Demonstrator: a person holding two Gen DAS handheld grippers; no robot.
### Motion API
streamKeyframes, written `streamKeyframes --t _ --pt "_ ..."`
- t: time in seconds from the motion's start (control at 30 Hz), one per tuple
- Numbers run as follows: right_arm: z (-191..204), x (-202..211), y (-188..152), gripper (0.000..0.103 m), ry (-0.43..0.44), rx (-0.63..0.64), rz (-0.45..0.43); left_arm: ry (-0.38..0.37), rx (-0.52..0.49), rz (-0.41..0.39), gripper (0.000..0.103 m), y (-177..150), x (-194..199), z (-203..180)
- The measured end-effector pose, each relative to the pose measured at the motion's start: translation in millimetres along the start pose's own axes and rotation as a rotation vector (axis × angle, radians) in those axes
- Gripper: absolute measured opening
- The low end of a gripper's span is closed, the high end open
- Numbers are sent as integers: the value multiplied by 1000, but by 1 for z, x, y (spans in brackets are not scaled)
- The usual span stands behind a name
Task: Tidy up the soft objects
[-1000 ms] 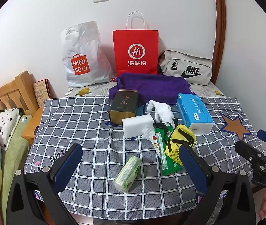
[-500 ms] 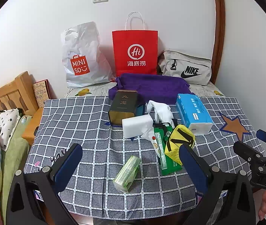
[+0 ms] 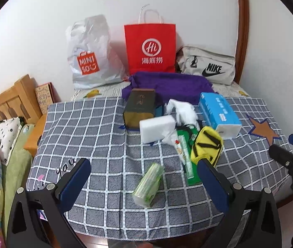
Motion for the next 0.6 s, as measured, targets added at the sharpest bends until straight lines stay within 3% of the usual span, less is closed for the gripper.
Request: streamKeyframes --t 0.43,0.53,0.6 --pt "3 -30 -16 102 24 -19 76 -76 -53 88 103 -38 -54 -16" --pt "0 -39 -20 102 20 -19 90 -101 -57 107 97 -45 -65 -22" --pt "-3 -46 -22 102 14 -18 98 -117 -49 118 88 -48 -74 -24"
Point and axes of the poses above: each gripper's, at about its wrist camera, not at the fingertips, and x roughly against the way its jaws point, z to its left, y to its top, the point moved 8 cm from there along -x, roughly the way its jaws point, and after that the axes turned 15 degrees about y, right-handed, at the moved point
